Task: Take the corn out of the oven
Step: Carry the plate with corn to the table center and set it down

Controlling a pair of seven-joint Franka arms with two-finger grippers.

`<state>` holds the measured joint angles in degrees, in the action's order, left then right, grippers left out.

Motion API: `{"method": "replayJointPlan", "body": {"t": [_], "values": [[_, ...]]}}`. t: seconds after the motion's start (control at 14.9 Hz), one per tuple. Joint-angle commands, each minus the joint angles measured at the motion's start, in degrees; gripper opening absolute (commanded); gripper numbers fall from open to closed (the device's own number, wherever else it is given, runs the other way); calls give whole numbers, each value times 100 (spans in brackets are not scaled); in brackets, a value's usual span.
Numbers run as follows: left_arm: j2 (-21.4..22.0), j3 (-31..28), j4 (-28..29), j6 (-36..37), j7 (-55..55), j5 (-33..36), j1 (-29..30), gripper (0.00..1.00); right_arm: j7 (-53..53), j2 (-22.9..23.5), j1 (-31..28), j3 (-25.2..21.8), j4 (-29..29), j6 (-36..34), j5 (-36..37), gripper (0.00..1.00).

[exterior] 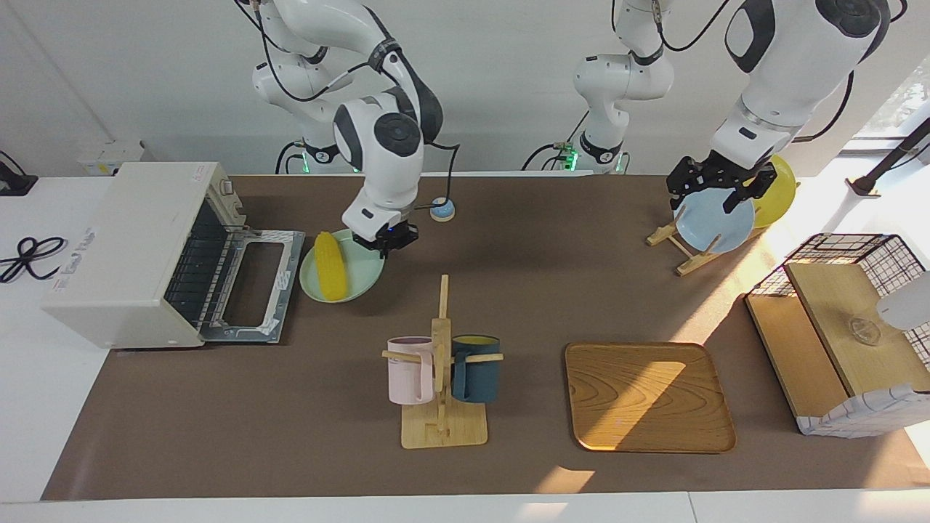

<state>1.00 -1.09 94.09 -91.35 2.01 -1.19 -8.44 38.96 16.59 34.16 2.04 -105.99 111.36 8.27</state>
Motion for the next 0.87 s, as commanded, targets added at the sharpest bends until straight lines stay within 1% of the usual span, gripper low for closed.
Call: {"method": "replayJointPlan", "body": {"t": [0.0,0.13,0.2,0.27,0.34,0.4,0.47,0.61,0.74,0.81], "values": [[137,38,101,56,62,110,62,100,428,529,100,-11,219,367,8,0],[146,38,101,55,62,110,62,100,481,539,91,-11,211,509,-96,0],[146,30,101,73,71,110,62,100,577,539,74,-11,263,526,-358,0],[146,21,101,47,71,110,70,100,621,547,13,-20,368,561,-657,12],[146,3,101,29,71,110,71,100,604,556,12,-20,517,623,-703,29],[146,3,101,29,71,110,71,100,543,548,4,-20,597,597,-686,37],[146,12,101,29,54,110,71,100,455,521,-57,-37,710,536,-651,38],[146,12,101,20,45,110,71,100,0,294,-347,-55,764,256,-642,39],[146,21,109,20,27,110,1,100,-649,39,-706,-81,668,-157,-529,38],[155,38,118,20,19,110,-26,100,-862,-23,-952,-81,624,-307,-449,33]]}}
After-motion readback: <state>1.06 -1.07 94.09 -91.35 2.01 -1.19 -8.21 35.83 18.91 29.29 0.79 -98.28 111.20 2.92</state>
